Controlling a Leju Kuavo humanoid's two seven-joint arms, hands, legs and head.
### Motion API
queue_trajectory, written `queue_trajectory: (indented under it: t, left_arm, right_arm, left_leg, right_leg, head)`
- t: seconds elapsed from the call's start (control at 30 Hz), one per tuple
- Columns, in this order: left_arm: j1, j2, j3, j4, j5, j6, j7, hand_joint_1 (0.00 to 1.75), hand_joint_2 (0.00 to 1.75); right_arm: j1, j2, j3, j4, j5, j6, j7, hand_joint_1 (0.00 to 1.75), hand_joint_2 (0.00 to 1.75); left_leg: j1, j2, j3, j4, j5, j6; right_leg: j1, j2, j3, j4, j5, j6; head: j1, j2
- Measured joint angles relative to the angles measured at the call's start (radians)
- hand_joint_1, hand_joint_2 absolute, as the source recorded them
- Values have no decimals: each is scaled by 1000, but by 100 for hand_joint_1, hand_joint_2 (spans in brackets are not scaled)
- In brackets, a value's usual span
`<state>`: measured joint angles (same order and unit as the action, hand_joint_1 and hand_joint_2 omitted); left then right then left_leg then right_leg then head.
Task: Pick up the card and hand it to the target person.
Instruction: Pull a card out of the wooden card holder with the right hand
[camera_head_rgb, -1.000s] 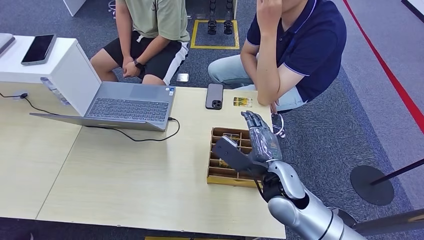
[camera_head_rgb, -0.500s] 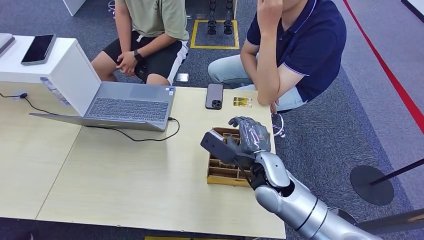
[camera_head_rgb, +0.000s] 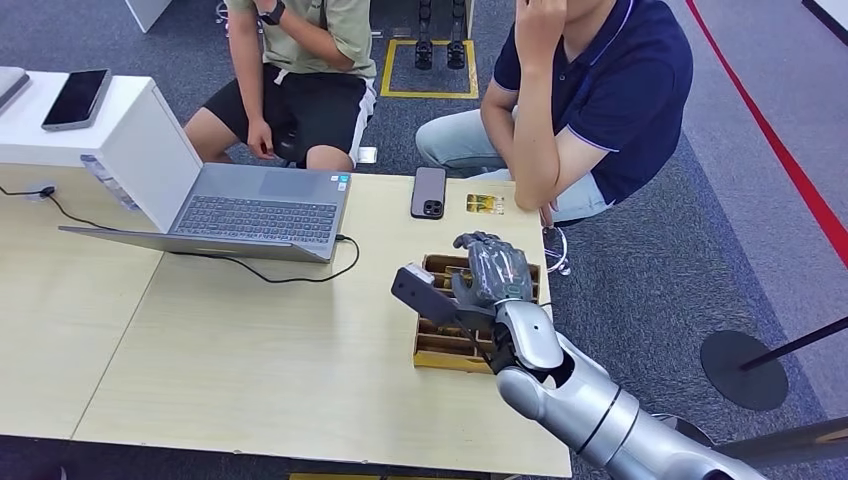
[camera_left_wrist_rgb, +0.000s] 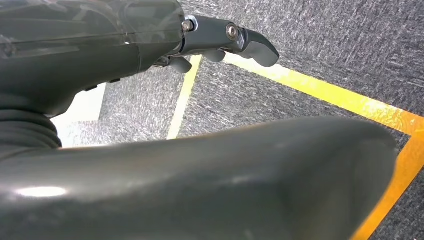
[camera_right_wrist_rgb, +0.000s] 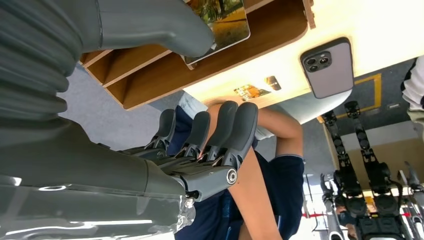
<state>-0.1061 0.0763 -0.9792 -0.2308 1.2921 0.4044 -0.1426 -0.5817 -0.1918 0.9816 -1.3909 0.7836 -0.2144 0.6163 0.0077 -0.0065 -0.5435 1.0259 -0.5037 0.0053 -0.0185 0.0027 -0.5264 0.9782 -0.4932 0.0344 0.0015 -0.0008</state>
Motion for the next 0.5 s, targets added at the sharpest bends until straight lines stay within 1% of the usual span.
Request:
queue_trajectory:
  t: [0.1,0.17,0.3,0.5]
  left_arm:
    - [0,0,0,0,0,0,1,0,0]
    - [0,-1,0,0,0,0,2,0,0]
    - [0,-1,0,0,0,0,2,0,0]
    - [0,-2,0,0,0,0,4,0,0]
  right_arm:
    - [-2,7,6,16,2,4,-2,90,175]
    - [-2,11,8,26,3,7,-4,92,175]
    - [-2,20,14,44,6,13,-8,85,175]
    - [-2,31,23,66,6,16,-20,82,175]
  left_leg:
    - [0,0,0,0,0,0]
    - [0,0,0,0,0,0]
    - [0,0,0,0,0,0]
    - [0,0,0,0,0,0]
  right_leg:
    - [0,0,0,0,0,0]
    - [0,0,0,0,0,0]
    - [0,0,0,0,0,0]
    - [0,0,0,0,0,0]
  head:
    - [0,0]
    - [0,0]
    - [0,0]
    - [0,0]
